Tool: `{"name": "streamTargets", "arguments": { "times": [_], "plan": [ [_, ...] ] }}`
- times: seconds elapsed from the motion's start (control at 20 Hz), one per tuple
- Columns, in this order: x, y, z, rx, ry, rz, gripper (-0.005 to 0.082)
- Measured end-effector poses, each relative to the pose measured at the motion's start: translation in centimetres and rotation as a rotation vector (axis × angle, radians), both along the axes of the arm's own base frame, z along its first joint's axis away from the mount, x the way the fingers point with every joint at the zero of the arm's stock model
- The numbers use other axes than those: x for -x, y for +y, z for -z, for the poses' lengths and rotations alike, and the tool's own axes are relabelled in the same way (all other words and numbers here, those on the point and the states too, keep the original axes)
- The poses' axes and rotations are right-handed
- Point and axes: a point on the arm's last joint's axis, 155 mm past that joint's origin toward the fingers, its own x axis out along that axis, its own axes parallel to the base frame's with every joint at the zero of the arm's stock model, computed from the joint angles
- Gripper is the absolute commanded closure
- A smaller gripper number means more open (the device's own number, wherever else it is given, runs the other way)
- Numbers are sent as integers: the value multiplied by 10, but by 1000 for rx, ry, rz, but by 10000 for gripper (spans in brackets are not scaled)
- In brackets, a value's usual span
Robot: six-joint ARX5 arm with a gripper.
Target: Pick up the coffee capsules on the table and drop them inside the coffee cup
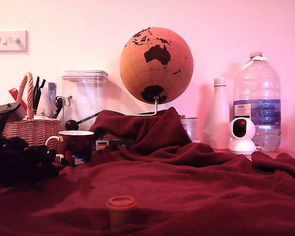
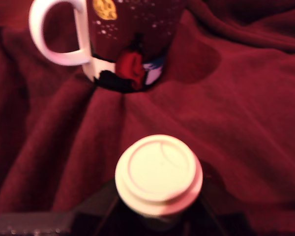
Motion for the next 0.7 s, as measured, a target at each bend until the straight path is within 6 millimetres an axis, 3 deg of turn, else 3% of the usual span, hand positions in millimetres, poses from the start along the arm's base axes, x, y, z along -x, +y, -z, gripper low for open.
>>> {"name": "streamTargets", "arguments": {
  "times": [0.7],
  "plan": [
    [3,-14,-114,24,-236,92,554]
  ]
}}
